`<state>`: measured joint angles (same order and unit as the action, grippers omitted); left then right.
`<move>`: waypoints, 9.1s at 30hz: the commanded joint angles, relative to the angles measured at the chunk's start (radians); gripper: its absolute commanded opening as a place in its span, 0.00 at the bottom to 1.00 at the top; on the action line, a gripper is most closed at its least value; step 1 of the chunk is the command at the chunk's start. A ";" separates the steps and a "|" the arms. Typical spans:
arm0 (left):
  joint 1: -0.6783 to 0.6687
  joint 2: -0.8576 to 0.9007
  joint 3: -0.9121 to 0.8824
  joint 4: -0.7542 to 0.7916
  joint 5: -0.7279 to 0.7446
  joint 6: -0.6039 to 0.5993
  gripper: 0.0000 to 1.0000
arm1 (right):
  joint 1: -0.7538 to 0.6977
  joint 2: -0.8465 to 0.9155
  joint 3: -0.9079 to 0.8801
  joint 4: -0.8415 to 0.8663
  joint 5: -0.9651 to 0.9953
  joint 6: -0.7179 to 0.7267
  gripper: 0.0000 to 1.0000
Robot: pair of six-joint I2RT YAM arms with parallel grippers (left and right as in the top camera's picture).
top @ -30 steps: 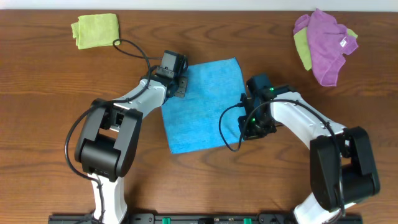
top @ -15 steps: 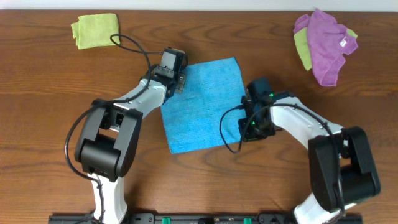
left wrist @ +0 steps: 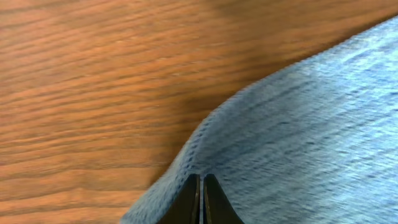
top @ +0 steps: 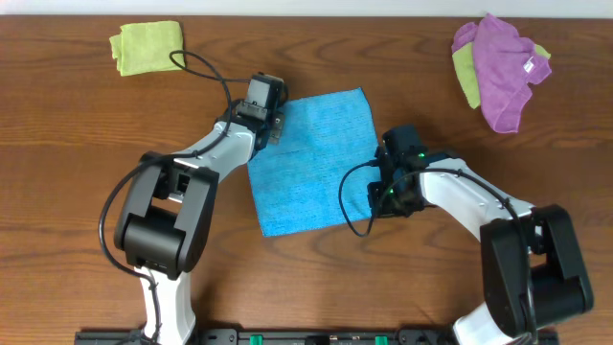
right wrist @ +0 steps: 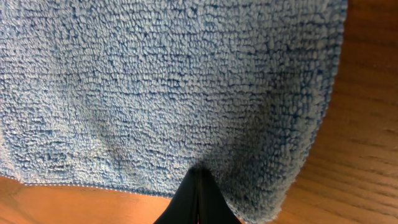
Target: Fold the cloth
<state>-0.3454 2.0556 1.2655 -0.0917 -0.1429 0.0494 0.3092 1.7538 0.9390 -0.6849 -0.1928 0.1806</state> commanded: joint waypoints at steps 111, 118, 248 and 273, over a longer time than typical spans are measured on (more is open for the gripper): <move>0.044 -0.683 -0.951 0.248 0.634 -0.814 0.46 | -0.318 0.111 -0.051 0.068 -0.463 -0.117 0.55; 0.044 -0.683 -0.951 0.249 0.634 -0.813 0.37 | -0.290 0.111 -0.051 0.065 -0.418 -0.113 0.49; 0.155 -0.065 0.163 -0.327 0.372 -0.115 0.06 | -0.256 0.541 1.070 -0.383 -0.143 0.045 0.44; 0.155 0.113 0.163 -0.274 0.431 -0.124 0.05 | -0.258 0.541 1.041 -0.409 -0.188 0.005 0.80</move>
<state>-0.1909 2.1304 1.4227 -0.3599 0.2852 -0.0780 0.0509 2.2845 1.9942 -1.1065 -0.3344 0.2012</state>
